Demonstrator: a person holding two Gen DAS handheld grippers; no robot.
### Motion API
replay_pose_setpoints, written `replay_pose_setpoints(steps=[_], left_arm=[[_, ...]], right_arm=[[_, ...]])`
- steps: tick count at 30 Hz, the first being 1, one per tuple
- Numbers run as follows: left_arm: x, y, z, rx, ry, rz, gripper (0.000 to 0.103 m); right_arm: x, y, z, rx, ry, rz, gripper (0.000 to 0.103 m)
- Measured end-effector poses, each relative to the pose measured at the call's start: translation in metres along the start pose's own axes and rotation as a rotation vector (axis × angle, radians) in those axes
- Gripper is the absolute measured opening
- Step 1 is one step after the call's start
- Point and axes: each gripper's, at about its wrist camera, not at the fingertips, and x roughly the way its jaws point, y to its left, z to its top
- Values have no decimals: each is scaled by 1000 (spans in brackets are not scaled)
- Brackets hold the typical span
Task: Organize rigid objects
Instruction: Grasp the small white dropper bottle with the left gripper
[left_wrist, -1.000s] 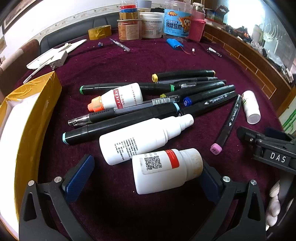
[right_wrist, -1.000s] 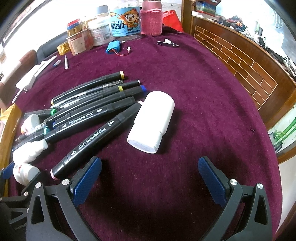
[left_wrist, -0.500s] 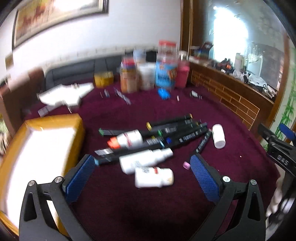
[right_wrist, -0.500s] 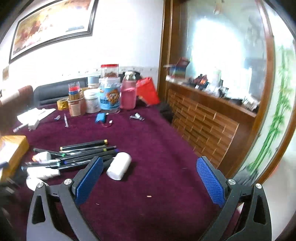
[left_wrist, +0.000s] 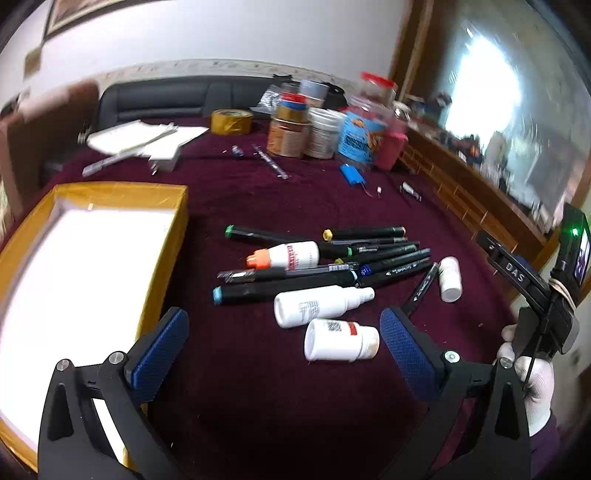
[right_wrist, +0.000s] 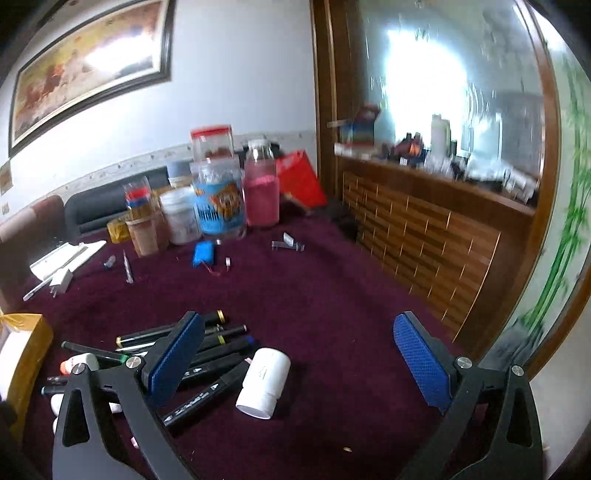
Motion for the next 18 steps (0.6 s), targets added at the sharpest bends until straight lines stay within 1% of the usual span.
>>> replay_pose_setpoints(steps=[2, 3, 5, 6, 7, 8, 9, 10, 11, 12, 13, 14, 15, 16, 18], left_arm=[[9, -12, 4, 45, 10, 20, 103], [16, -18, 6, 58, 17, 23, 103], [34, -26, 10, 60, 48, 30, 103], [43, -29, 11, 51, 72, 37, 103], [55, -31, 12, 38, 106, 42, 103], [68, -34, 10, 20, 163, 22, 98], [73, -36, 6, 12, 199, -7, 93], [79, -41, -1, 8, 254, -52, 92], [80, -44, -6, 10, 281, -73, 91], [74, -48, -10, 36, 271, -65, 91], [68, -50, -12, 52, 266, -73, 91], [59, -50, -12, 57, 251, -94, 91], [52, -48, -9, 54, 229, -97, 91], [47, -45, -4, 52, 201, -81, 91], [48, -43, 5, 75, 171, -68, 91]], right_arm=[[11, -6, -12, 23, 17, 10, 97], [13, -11, -14, 33, 38, 22, 95], [4, -23, -15, 78, 4, 43, 94], [2, -25, -16, 81, -2, 39, 94], [3, -26, -18, 80, 10, 44, 94], [7, -25, -19, 78, 35, 55, 94], [10, -24, -20, 75, 54, 63, 94], [12, -23, -21, 72, 65, 68, 94], [14, -23, -21, 72, 75, 77, 94], [14, -23, -22, 73, 84, 86, 94], [16, -23, -21, 73, 86, 88, 94], [15, -23, -21, 72, 86, 90, 94], [15, -23, -22, 69, 86, 93, 94], [16, -22, -22, 66, 89, 93, 94], [17, -21, -21, 62, 96, 96, 94]])
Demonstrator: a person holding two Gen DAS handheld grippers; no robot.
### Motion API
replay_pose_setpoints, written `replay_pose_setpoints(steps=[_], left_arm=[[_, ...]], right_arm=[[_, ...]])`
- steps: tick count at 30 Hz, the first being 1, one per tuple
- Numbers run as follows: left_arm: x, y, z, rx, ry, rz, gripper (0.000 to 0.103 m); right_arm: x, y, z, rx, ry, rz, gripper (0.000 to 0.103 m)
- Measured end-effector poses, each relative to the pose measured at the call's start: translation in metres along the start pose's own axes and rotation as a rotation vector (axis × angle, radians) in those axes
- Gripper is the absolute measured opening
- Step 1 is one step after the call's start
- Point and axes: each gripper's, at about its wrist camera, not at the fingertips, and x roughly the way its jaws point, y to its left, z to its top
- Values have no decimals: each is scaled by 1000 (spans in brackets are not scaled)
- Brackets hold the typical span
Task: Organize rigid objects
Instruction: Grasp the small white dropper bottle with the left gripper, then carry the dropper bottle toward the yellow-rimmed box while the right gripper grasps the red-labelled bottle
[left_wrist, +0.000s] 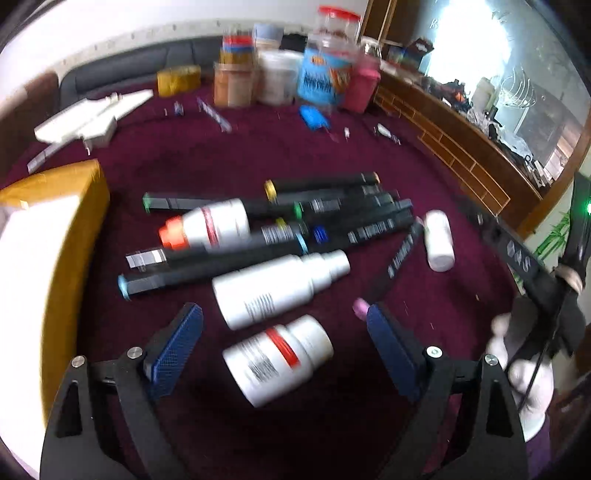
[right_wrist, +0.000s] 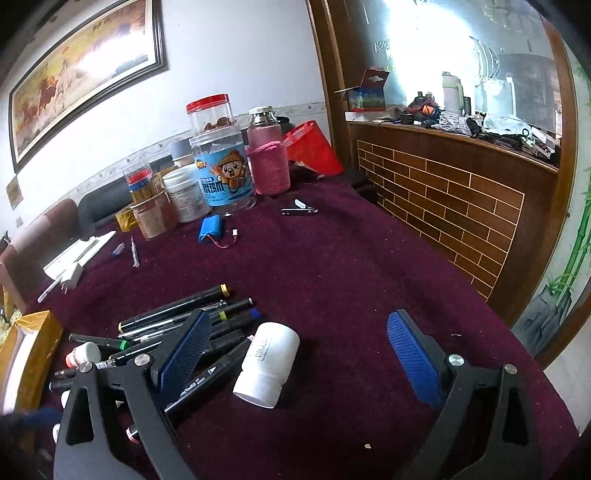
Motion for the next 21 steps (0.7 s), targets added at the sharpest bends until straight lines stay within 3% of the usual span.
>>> replay_pose_setpoints(steps=[6, 7, 9, 11, 13, 17, 21], left_arm=[[40, -26, 12, 228, 47, 95, 89], [47, -29, 9, 233, 94, 61, 82], [47, -33, 0, 248, 142, 20, 58], [36, -38, -9, 254, 160, -39, 45], [23, -39, -10, 233, 147, -87, 44], [25, -46, -4, 256, 126, -54, 44], [31, -50, -2, 233, 116, -75, 45]], right_arm=[[3, -2, 1, 14, 15, 4, 94], [3, -2, 1, 14, 17, 4, 94], [3, -1, 1, 12, 20, 2, 94], [3, -2, 1, 14, 21, 3, 94], [4, -1, 1, 16, 28, 7, 94], [5, -1, 1, 15, 33, 6, 94], [6, -1, 0, 19, 34, 4, 94]])
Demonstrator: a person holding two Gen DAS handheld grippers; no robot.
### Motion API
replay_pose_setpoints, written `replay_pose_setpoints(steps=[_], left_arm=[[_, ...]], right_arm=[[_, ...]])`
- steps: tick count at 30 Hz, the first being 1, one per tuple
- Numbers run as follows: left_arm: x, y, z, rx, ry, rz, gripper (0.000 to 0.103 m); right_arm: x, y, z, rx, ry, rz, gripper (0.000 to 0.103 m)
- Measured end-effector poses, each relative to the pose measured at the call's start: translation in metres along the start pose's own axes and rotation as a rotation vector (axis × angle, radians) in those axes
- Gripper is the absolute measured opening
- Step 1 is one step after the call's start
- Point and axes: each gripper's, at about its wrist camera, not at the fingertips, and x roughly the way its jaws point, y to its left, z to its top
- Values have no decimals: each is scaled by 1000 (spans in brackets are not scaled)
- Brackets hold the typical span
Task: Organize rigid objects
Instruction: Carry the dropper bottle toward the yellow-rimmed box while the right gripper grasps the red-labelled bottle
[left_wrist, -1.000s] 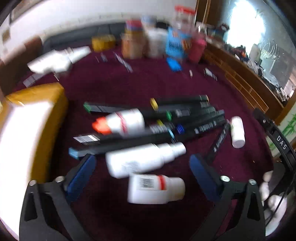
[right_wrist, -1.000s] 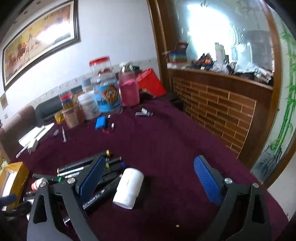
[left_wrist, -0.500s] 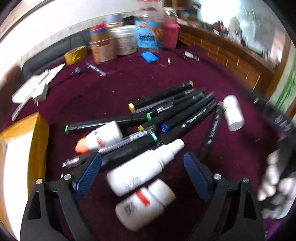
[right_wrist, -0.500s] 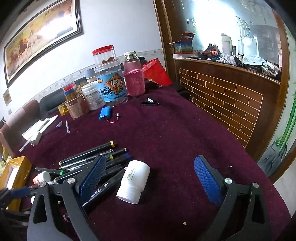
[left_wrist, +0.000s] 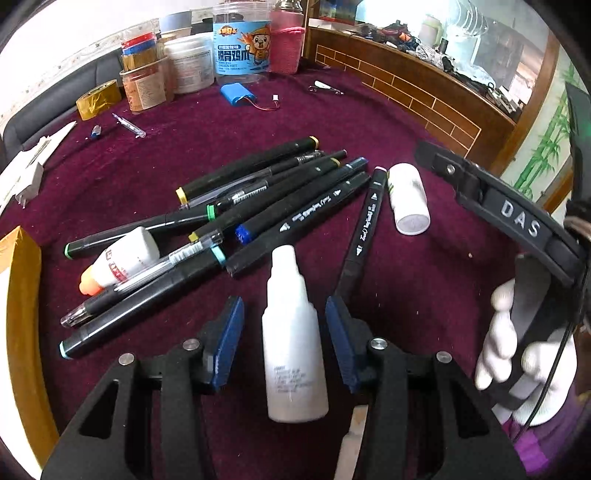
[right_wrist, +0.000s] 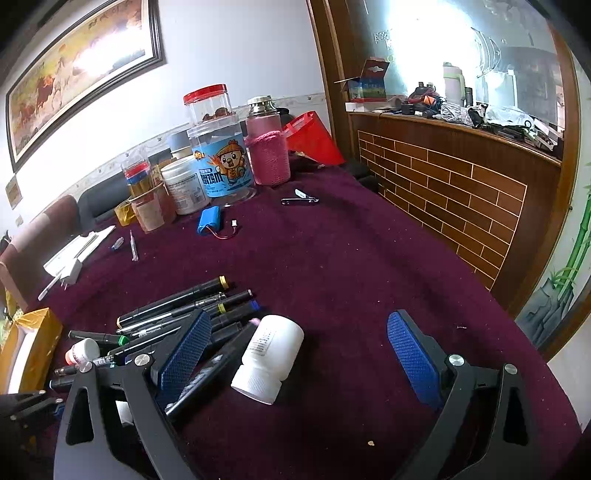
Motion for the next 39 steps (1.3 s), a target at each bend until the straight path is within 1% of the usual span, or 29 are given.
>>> replay_pose_setpoints(steps=[3, 5, 6, 10, 11, 12, 13, 14, 17, 19, 23, 26, 27, 28, 30, 32, 35, 38, 39], left_arm=[[7, 10, 2, -31, -6, -3, 44], [11, 14, -2, -45, 13, 2, 44], [9, 15, -4, -43, -8, -3, 44], [9, 19, -3, -67, -16, -33, 44], [10, 17, -3, -58, -27, -24, 42], [12, 13, -3, -40, -39, -3, 33], [13, 6, -5, 0, -55, 42, 25], [12, 4, -5, 4, -59, 40, 26], [2, 18, -10, -109, -70, -61, 26], [-15, 33, -17, -176, -107, -118, 26], [-60, 58, -34, -266, -203, -178, 26], [-94, 76, -50, -303, -260, -210, 26], [-104, 80, -56, -305, -278, -209, 26], [-115, 87, -63, -306, -301, -201, 27], [-125, 95, -71, -313, -324, -189, 27], [-131, 106, -80, -330, -338, -193, 27], [-132, 118, -88, -356, -348, -207, 27], [-133, 124, -94, -366, -357, -197, 27], [-134, 127, -97, -371, -361, -197, 27]], right_arm=[[2, -1, 0, 8, 8, -2, 94], [3, -1, -1, 11, 15, -4, 94], [3, -2, -1, 11, 16, -5, 94], [4, 0, -1, 4, 18, -15, 94], [4, 0, -2, 2, 19, -19, 94], [4, 0, -2, 1, 19, -21, 94], [4, 0, -2, 0, 19, -23, 94], [5, 0, -2, 0, 22, -27, 94], [6, 1, -2, 1, 30, -32, 94], [7, 0, -2, 6, 34, -36, 94], [8, -5, -2, 25, 46, -37, 94], [10, -5, -1, 12, 75, -22, 94], [6, -4, -1, -11, 94, -49, 92], [-2, -2, -1, -24, 90, -52, 87], [-26, 0, 0, -36, 75, -9, 87], [-42, 8, -1, -61, 113, 26, 87], [-63, 31, -15, -104, 223, 152, 87], [-77, 58, -46, -148, 357, 270, 87], [-79, 65, -56, -155, 387, 293, 85]])
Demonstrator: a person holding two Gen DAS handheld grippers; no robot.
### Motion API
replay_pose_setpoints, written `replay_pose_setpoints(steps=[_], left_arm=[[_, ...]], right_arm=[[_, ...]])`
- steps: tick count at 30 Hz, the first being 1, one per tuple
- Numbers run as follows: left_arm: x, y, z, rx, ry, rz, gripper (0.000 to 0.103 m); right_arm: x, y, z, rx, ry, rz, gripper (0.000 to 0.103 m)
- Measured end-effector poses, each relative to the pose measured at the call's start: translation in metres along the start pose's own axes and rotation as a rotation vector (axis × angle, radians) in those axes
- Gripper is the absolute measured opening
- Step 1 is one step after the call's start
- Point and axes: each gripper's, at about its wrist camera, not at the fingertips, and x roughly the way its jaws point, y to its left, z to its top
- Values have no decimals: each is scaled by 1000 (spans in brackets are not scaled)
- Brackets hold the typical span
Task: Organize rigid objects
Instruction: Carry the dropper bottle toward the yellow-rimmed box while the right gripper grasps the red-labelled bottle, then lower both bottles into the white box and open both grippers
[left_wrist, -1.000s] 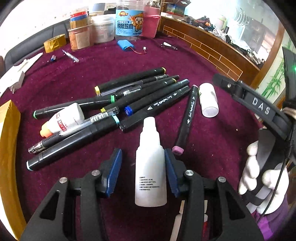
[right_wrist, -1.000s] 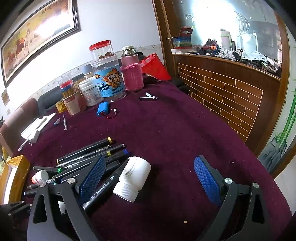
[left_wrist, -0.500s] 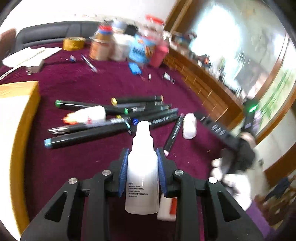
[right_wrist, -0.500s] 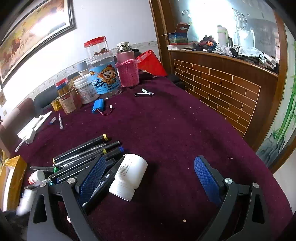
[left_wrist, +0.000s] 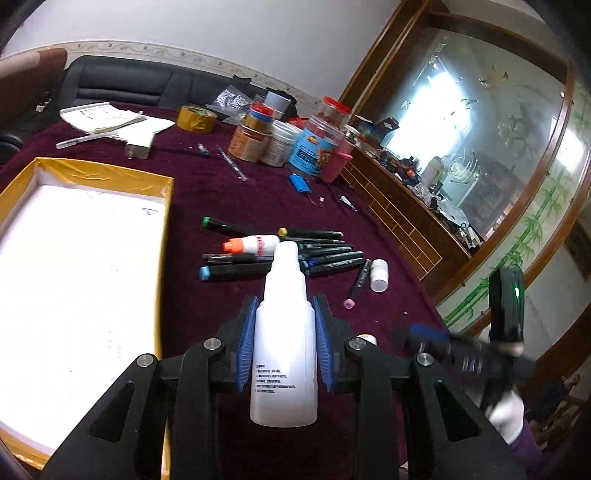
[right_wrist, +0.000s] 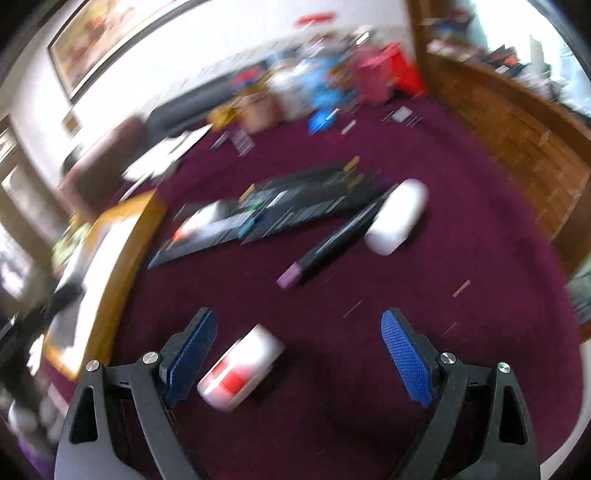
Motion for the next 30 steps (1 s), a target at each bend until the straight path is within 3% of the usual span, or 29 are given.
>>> replay_pose_setpoints(steps=[2, 6, 7, 8, 13, 18, 25, 28, 30], left_arm=[[-4, 8, -2, -18, -1, -5, 27], [-17, 20, -4, -40, -15, 4, 27], [-22, 23, -4, -44, -23, 11, 27], [-26, 26, -5, -46, -28, 16, 27], [-47, 47, 4, -68, -37, 36, 27], [-51, 76, 26, -120, -16, 58, 27], [-16, 122, 81, -167, 35, 124, 27], [12, 151, 95, -258, 73, 105, 27], [29, 169, 97, -305, 88, 114, 26]], right_arm=[[5, 18, -14, -24, 48, 18, 70], [23, 39, -24, -53, 108, -50, 54], [27, 38, -25, -46, 122, -55, 41], [31, 37, -25, -35, 138, -56, 36], [32, 43, -19, -48, 160, -72, 35], [13, 58, 3, -35, 114, 56, 35], [42, 140, 61, -74, 128, 285, 35], [74, 184, 88, -93, 142, 322, 35], [96, 213, 99, -131, 140, 281, 35]])
